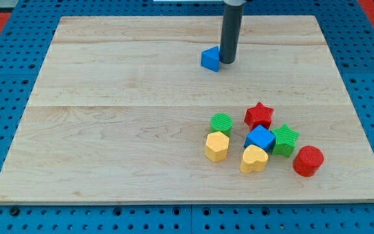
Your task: Push the blue triangle into green circle
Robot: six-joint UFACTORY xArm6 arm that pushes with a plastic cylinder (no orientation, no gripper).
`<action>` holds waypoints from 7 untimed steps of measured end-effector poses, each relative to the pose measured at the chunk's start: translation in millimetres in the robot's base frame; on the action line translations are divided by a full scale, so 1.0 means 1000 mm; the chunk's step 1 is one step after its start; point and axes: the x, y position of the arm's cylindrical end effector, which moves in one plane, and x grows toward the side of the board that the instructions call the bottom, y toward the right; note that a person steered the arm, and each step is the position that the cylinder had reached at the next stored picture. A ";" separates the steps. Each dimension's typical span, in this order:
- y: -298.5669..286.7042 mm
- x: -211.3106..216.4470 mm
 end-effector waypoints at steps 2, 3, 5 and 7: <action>-0.050 -0.014; -0.053 0.017; -0.119 0.017; -0.157 0.042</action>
